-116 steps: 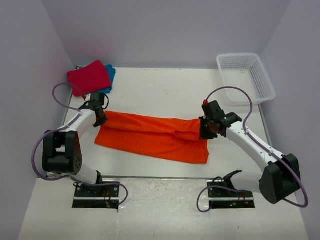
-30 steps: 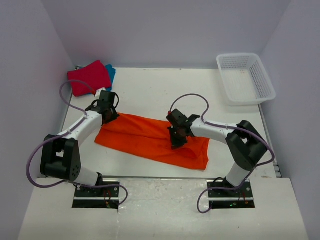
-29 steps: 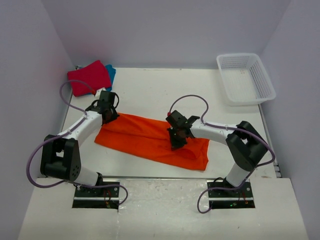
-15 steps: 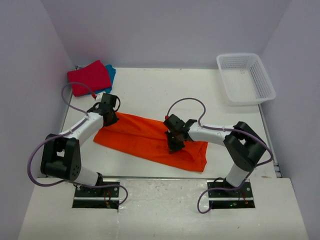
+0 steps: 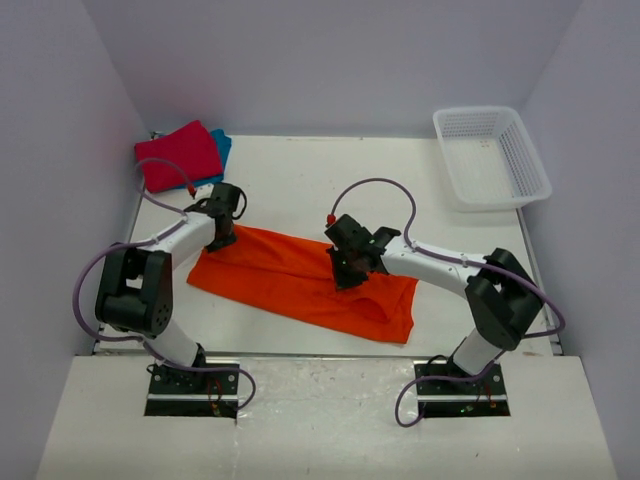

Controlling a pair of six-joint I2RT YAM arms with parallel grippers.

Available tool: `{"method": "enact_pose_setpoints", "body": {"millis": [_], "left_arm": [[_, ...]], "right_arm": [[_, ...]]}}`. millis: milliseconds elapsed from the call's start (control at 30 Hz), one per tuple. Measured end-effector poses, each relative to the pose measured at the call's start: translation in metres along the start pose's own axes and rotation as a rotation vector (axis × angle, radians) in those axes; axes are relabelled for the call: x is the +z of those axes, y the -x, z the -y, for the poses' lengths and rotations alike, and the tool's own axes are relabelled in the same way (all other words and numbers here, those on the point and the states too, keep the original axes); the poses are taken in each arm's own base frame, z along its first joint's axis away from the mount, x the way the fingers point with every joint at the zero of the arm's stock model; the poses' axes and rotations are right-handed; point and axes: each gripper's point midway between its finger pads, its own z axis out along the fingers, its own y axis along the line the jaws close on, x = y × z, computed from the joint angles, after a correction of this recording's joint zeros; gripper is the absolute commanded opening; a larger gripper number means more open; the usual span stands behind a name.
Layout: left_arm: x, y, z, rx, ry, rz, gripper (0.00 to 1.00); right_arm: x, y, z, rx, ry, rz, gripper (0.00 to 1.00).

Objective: Fold and stack the t-shirts
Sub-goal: Fold the other side of the tshirt into a rectangle

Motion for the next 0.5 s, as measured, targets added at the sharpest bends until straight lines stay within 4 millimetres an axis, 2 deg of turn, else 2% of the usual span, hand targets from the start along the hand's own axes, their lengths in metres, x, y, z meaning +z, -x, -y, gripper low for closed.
{"method": "enact_pose_setpoints", "body": {"millis": [500], "left_arm": [[0.000,0.003,-0.013,0.017,0.071,0.012,0.36]], "right_arm": [[0.003,-0.001,0.006,0.002,-0.014,-0.012,0.00]]}}
